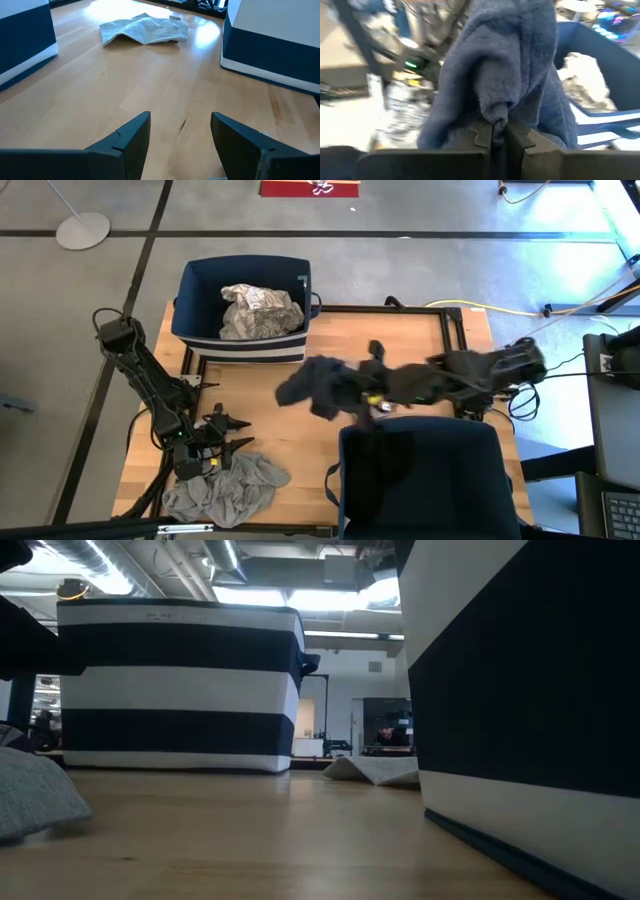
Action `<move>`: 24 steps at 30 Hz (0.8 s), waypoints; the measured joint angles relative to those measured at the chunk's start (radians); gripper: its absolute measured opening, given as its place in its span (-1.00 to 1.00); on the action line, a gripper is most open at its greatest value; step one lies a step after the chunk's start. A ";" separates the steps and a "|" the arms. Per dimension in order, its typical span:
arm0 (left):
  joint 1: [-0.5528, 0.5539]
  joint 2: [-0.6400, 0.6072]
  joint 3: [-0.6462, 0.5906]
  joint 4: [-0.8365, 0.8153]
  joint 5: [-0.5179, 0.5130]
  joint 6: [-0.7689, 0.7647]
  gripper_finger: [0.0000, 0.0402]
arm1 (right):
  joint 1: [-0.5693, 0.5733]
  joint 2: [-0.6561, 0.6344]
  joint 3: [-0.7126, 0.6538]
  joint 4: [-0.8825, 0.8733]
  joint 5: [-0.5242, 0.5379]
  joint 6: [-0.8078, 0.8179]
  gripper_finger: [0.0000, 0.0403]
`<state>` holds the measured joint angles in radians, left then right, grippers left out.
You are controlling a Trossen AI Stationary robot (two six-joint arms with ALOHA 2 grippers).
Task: Sort clothes
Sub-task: Put the dark gray shorts into the bottom blue laundry organizer
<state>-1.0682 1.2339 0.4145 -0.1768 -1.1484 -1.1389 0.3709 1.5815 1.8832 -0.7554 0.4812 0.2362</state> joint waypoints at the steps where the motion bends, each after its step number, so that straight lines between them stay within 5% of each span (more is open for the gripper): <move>1: 0.000 0.000 0.000 0.000 0.000 0.000 -0.01 | 0.024 -0.018 0.000 -0.009 -0.002 0.025 -0.90; 11: 0.000 0.000 0.000 0.000 0.000 -0.003 -0.01 | 0.301 -0.094 0.001 -0.078 0.050 0.228 -0.89; 24: 0.000 -0.001 0.000 0.000 -0.008 -0.001 -0.01 | 0.490 -0.026 0.001 -0.553 0.174 0.945 -0.89</move>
<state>-1.0683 1.2328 0.4145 -0.1764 -1.1561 -1.1400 0.8606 1.5552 1.8843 -1.3086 0.6549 1.1813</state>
